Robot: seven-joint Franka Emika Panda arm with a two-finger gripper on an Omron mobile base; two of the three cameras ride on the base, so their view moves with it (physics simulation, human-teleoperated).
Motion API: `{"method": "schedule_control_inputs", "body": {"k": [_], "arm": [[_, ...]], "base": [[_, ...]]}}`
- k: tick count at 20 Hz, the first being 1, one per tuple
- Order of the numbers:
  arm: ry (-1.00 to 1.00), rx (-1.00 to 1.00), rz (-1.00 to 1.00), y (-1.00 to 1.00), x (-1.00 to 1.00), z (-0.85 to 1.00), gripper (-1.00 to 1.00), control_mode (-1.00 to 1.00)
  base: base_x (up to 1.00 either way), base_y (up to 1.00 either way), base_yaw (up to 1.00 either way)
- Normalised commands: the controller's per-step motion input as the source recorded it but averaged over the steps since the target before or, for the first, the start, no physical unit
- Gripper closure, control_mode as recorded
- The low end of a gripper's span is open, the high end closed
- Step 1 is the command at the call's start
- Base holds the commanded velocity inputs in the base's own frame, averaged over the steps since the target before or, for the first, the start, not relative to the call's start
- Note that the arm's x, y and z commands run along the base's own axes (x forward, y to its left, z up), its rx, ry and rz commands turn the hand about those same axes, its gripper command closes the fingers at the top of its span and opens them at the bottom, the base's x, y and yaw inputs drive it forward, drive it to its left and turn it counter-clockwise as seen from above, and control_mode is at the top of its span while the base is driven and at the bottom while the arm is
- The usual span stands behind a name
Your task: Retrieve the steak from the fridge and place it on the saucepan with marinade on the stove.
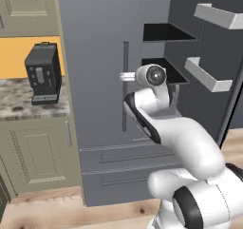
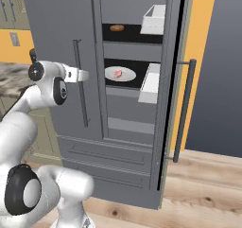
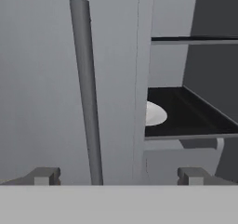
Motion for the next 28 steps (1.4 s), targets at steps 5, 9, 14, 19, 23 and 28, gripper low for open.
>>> {"method": "schedule_control_inputs", "body": {"k": [5,9,14,19,23,28], "arm": [[0.0,0.0,0.0,0.0,0.73,-0.05,-1.0,-1.0],[0.0,0.0,0.0,0.0,0.83,-0.06,-1.0,-1.0],[0.0,0.0,0.0,0.03,0.94,-0.17,-1.0,-1.0],[0.0,-0.01,0.0,0.17,0.92,-0.19,-1.0,-1.0],[0.0,-0.01,-0.01,0.12,0.82,-0.1,1.0,-1.0],[0.0,0.0,-0.01,0.03,0.11,0.0,1.0,-1.0]], "base": [[0.0,0.0,0.0],[0.0,0.0,0.0],[0.0,0.0,0.0],[0.0,0.0,0.0],[0.0,0.0,0.0],[0.0,0.0,0.0]]}}
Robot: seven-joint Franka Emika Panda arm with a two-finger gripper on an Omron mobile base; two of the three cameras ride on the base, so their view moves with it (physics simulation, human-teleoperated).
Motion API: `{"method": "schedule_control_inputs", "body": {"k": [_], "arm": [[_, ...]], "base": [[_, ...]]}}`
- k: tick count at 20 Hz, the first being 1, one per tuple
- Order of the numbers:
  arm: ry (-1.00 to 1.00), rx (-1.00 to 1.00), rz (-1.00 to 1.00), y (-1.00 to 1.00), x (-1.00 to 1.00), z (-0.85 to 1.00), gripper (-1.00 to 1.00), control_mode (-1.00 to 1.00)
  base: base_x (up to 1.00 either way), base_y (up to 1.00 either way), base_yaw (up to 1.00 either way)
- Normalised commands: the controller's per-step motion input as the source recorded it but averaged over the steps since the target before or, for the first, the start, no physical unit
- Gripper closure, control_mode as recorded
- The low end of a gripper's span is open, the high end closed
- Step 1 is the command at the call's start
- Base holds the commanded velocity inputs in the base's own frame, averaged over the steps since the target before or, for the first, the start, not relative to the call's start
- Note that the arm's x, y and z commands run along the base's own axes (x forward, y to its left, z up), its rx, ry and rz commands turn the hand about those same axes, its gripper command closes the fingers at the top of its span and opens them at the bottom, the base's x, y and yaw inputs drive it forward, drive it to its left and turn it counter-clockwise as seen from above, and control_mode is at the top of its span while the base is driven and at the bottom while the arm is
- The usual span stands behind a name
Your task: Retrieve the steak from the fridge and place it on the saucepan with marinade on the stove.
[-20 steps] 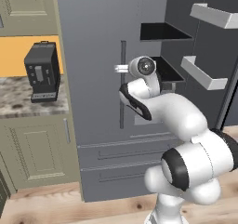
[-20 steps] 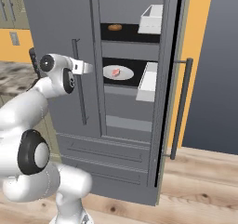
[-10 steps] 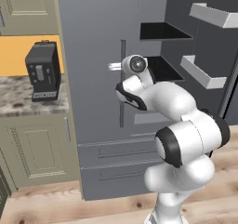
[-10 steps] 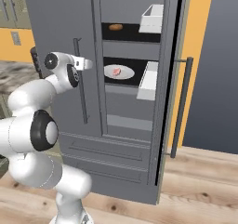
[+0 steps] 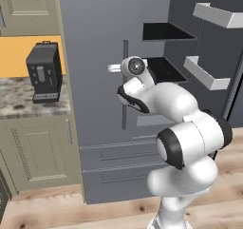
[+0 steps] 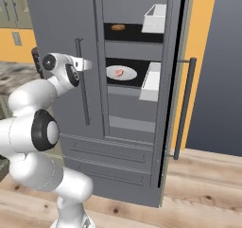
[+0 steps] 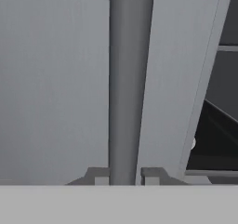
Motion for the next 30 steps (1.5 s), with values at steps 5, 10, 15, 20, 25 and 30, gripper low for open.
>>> {"method": "schedule_control_inputs", "body": {"k": [5,10,15,20,25,30], "arm": [[0.0,0.0,0.02,0.42,-0.43,0.0,1.0,-1.0],[0.07,0.0,0.06,0.96,-0.65,0.0,1.0,-1.0],[0.11,0.01,-0.03,0.29,-0.25,0.11,1.0,-1.0],[0.09,0.01,-0.16,-0.14,0.15,0.31,1.0,-1.0],[0.44,0.04,-0.13,-0.27,0.57,0.22,1.0,-1.0],[0.41,0.05,-0.04,-0.39,0.42,0.14,1.0,-1.0]], "base": [[0.0,0.0,0.0],[0.0,0.0,0.0],[0.0,0.0,0.0],[0.0,0.0,0.0],[0.0,0.0,0.0],[0.0,0.0,0.0]]}}
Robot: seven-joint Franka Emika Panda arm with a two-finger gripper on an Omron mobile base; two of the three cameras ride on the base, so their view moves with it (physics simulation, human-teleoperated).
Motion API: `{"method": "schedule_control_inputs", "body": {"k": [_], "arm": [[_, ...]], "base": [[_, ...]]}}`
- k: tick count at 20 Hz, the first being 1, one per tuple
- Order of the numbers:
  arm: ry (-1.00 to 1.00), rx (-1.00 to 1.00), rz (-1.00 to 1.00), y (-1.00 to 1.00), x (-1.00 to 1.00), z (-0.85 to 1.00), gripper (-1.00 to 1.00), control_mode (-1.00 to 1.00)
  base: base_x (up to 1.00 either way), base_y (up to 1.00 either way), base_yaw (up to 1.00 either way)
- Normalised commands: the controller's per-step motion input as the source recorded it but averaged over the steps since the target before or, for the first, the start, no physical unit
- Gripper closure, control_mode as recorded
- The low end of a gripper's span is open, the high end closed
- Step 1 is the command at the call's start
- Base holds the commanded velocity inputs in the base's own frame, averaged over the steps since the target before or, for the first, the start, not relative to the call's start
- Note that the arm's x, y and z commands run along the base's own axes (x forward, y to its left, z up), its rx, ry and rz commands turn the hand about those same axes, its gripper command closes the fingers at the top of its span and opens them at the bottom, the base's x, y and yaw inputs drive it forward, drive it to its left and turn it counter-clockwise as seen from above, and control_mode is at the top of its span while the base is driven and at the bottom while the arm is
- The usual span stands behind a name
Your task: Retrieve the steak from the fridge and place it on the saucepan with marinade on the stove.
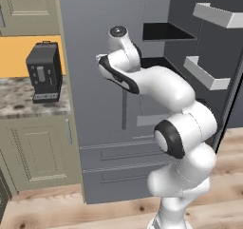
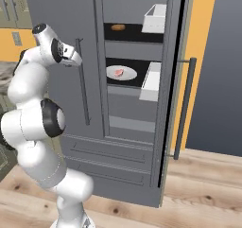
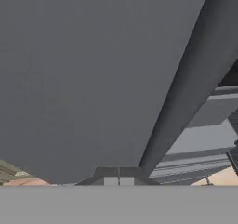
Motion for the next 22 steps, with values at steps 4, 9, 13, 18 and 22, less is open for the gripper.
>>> {"method": "schedule_control_inputs", "body": {"k": [4,9,13,18,22], "arm": [[-0.03,-0.03,0.0,-0.35,0.29,-0.22,1.0,-1.0],[-0.43,-0.1,-0.06,-0.6,-0.04,-0.55,1.0,-1.0],[-0.48,-0.04,-0.06,-0.86,-0.27,-0.37,1.0,-1.0],[-0.06,0.1,-0.15,-0.98,-0.58,0.09,1.0,-1.0],[0.06,0.13,-0.19,-0.68,-0.32,0.33,-1.0,-1.0]], "base": [[0.0,0.0,0.0],[0.0,0.0,0.0],[0.0,0.0,0.0],[0.0,0.0,0.0],[0.0,0.0,0.0]]}}
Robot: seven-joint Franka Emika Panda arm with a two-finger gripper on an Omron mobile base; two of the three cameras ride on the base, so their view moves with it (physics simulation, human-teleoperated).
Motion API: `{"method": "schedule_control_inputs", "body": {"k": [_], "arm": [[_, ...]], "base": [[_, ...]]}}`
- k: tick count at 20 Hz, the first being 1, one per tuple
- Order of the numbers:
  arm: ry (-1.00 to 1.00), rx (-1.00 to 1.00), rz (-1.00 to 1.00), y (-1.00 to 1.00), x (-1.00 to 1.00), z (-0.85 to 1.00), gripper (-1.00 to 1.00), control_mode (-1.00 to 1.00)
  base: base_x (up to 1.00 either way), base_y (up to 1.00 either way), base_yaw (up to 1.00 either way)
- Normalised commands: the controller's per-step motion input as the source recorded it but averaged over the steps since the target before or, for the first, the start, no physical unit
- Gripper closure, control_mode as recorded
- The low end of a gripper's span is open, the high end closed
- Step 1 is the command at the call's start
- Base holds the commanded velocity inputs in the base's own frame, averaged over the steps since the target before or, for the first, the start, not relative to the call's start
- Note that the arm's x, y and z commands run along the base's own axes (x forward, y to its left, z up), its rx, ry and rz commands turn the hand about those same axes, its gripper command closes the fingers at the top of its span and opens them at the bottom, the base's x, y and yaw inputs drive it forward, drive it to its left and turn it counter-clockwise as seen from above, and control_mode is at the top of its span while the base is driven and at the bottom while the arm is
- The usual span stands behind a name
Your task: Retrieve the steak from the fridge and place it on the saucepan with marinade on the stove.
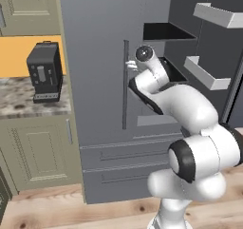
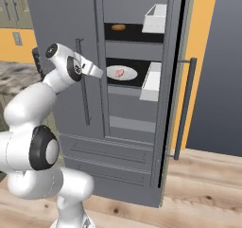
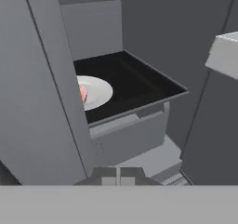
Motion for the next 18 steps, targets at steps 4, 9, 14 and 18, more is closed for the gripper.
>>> {"method": "schedule_control_inputs", "body": {"k": [4,9,14,18], "arm": [[0.04,0.08,-0.12,-0.18,-0.18,0.24,-1.0,-1.0],[0.0,0.4,-0.11,-0.23,-0.18,0.0,-1.0,-1.0],[-0.1,0.59,-0.13,-0.06,-0.15,0.0,-1.0,-1.0],[-0.07,0.45,-0.21,0.0,-0.11,0.0,-1.0,-1.0]], "base": [[0.0,0.0,0.0],[0.0,0.0,0.0],[0.0,0.0,0.0],[0.0,0.0,0.0]]}}
